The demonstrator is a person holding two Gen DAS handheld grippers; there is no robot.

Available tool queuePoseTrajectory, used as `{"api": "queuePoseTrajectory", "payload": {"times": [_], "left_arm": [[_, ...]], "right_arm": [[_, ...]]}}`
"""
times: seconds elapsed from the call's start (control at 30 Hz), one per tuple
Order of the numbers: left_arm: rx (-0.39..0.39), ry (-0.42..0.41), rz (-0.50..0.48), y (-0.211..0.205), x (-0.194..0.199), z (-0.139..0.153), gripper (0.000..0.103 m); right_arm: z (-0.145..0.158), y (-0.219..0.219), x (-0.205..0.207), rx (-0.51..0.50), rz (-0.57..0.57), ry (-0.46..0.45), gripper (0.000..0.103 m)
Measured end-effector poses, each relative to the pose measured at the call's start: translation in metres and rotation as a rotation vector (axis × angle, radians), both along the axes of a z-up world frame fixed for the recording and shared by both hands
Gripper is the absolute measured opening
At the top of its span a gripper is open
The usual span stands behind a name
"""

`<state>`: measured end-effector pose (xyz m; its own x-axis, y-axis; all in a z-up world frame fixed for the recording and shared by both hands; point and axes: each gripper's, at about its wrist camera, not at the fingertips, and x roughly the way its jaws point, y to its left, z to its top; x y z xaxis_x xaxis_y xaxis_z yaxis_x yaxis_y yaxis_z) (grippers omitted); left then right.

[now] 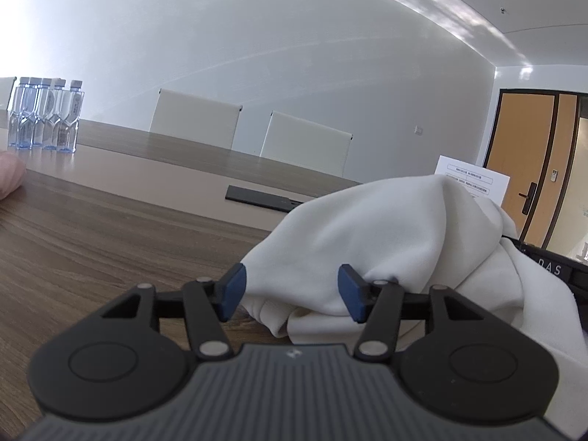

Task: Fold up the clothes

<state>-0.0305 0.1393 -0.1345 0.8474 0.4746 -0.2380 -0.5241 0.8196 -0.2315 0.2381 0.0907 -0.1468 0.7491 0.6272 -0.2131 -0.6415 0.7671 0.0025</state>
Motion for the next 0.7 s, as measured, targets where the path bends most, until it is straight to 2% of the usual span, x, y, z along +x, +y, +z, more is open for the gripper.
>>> {"api": "queuePoseTrajectory", "payload": {"times": [0.1, 0.2, 0.33, 0.57, 0.7], "left_arm": [[0.023, -0.022, -0.006, -0.004, -0.002, 0.002, 0.057], [0.047, -0.044, -0.011, -0.009, -0.003, 0.004, 0.073], [0.074, -0.070, -0.019, -0.014, -0.005, 0.007, 0.073], [-0.048, 0.017, -0.046, -0.001, 0.009, -0.002, 0.074], [-0.042, 0.026, -0.063, -0.002, 0.010, -0.004, 0.071]], "right_arm": [[-0.002, 0.002, 0.002, -0.003, -0.002, -0.011, 0.059], [-0.004, 0.004, 0.005, -0.013, 0.001, -0.032, 0.060], [-0.007, 0.006, 0.002, -0.022, -0.004, -0.061, 0.060], [-0.010, 0.009, -0.011, -0.027, -0.007, -0.094, 0.060], [-0.011, 0.011, -0.022, -0.039, -0.019, -0.134, 0.060]]}}
